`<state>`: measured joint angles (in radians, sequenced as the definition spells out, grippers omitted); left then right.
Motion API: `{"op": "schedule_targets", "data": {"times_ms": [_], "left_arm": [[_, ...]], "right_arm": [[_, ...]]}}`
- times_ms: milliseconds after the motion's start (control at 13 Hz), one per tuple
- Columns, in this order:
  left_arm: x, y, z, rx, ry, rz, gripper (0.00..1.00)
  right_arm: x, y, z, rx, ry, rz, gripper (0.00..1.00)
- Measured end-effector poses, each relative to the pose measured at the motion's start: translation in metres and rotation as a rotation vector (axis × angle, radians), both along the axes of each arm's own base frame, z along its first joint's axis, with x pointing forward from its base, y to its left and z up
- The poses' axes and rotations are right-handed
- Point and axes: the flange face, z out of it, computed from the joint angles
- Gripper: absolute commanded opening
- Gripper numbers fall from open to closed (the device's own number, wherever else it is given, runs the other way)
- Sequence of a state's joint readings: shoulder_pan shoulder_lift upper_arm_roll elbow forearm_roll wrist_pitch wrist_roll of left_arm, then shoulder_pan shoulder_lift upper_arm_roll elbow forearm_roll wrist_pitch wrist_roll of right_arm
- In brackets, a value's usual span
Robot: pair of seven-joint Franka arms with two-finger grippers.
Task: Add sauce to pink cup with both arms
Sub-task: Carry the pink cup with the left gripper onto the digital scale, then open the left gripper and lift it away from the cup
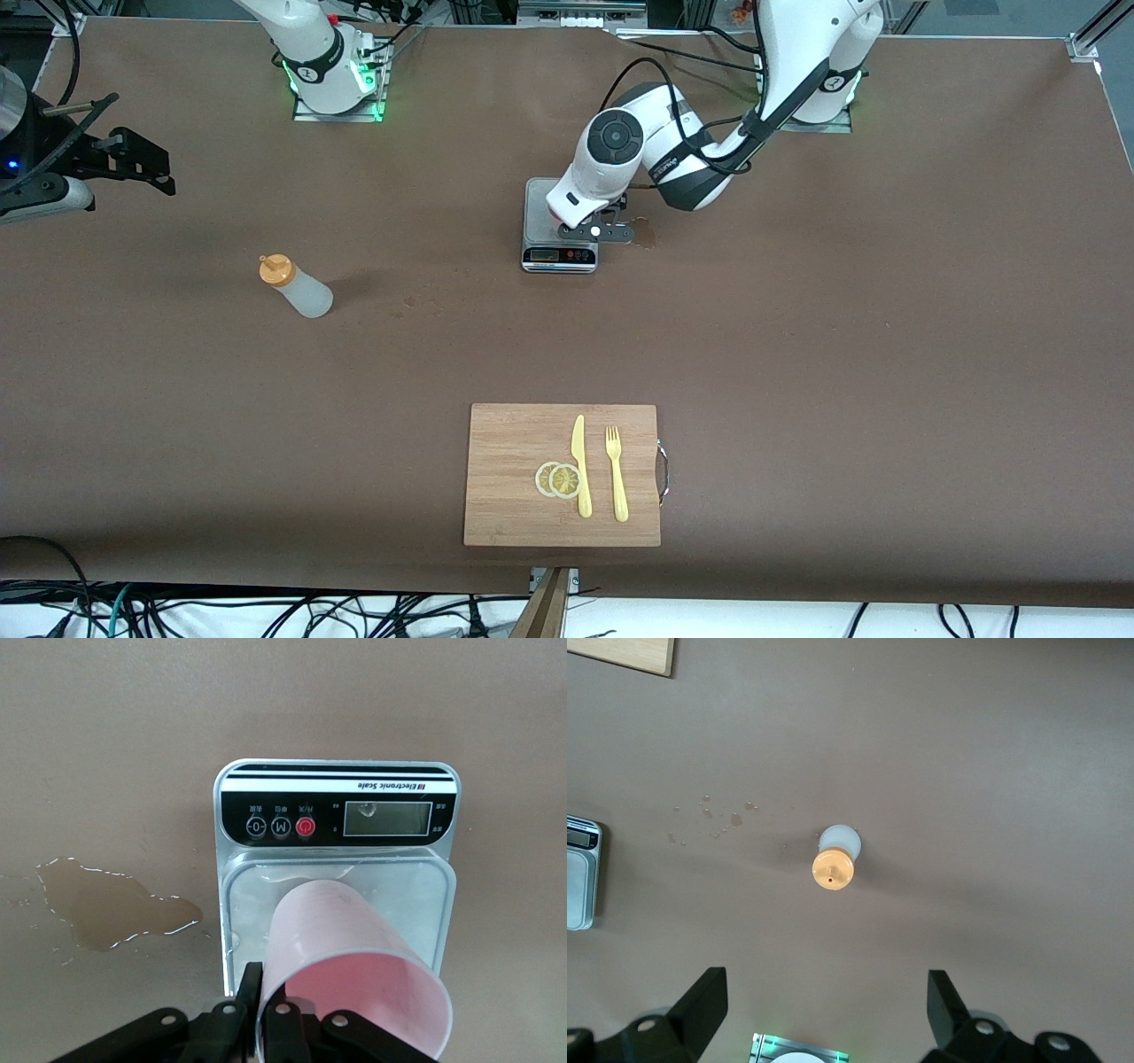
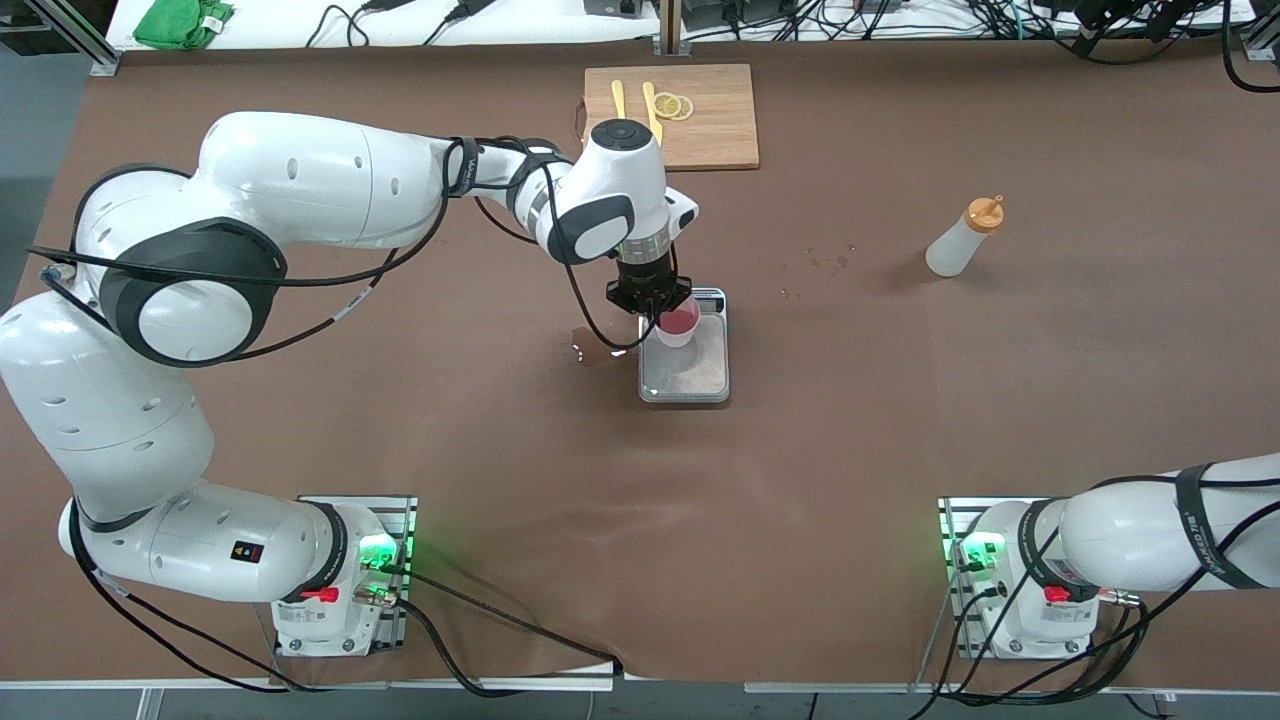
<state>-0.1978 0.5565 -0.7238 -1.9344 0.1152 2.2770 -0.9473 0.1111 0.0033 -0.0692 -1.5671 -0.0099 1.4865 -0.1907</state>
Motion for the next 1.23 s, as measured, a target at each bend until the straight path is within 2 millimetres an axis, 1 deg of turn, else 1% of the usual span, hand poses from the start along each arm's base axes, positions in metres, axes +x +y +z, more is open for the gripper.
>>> {"op": "schedule_targets", "data": {"times_ms": [77, 153, 307, 460, 614, 767, 920, 1074, 1227], "left_arm": [[-0.001, -0.001, 0.0, 0.001, 0.0, -0.001, 0.98], [-0.002, -0.002, 0.0, 0.002, 0.001, 0.004, 1.0], [-0.001, -0.004, 0.006, 0.011, 0.004, 0.009, 1.0], [0.004, -0.004, 0.021, 0.044, 0.015, 0.004, 1.0], [0.015, -0.007, 0.045, 0.061, 0.013, 0.006, 1.0], [0.034, -0.002, 0.081, 0.086, 0.004, 0.017, 1.0], [0.06, 0.015, 0.127, 0.114, -0.006, 0.049, 1.0], [0.091, 0.038, 0.178, 0.12, -0.027, 0.101, 1.0], [0.12, 0.075, 0.212, 0.123, -0.039, 0.125, 1.0]], "right_arm": [[0.0, 0.0, 0.0, 0.0, 0.0, 0.0, 1.0], [0.0, 0.0, 0.0, 0.0, 0.0, 0.0, 1.0], [0.0, 0.0, 0.0, 0.0, 0.0, 0.0, 1.0], [0.0, 0.0, 0.0, 0.0, 0.0, 0.0, 1.0], [0.0, 0.0, 0.0, 0.0, 0.0, 0.0, 1.0], [0.0, 0.0, 0.0, 0.0, 0.0, 0.0, 1.0], [0.0, 0.0, 0.0, 0.0, 0.0, 0.0, 1.0], [0.0, 0.0, 0.0, 0.0, 0.0, 0.0, 1.0], [0.0, 0.001, 0.001, 0.0, -0.002, 0.002, 1.0]]}}
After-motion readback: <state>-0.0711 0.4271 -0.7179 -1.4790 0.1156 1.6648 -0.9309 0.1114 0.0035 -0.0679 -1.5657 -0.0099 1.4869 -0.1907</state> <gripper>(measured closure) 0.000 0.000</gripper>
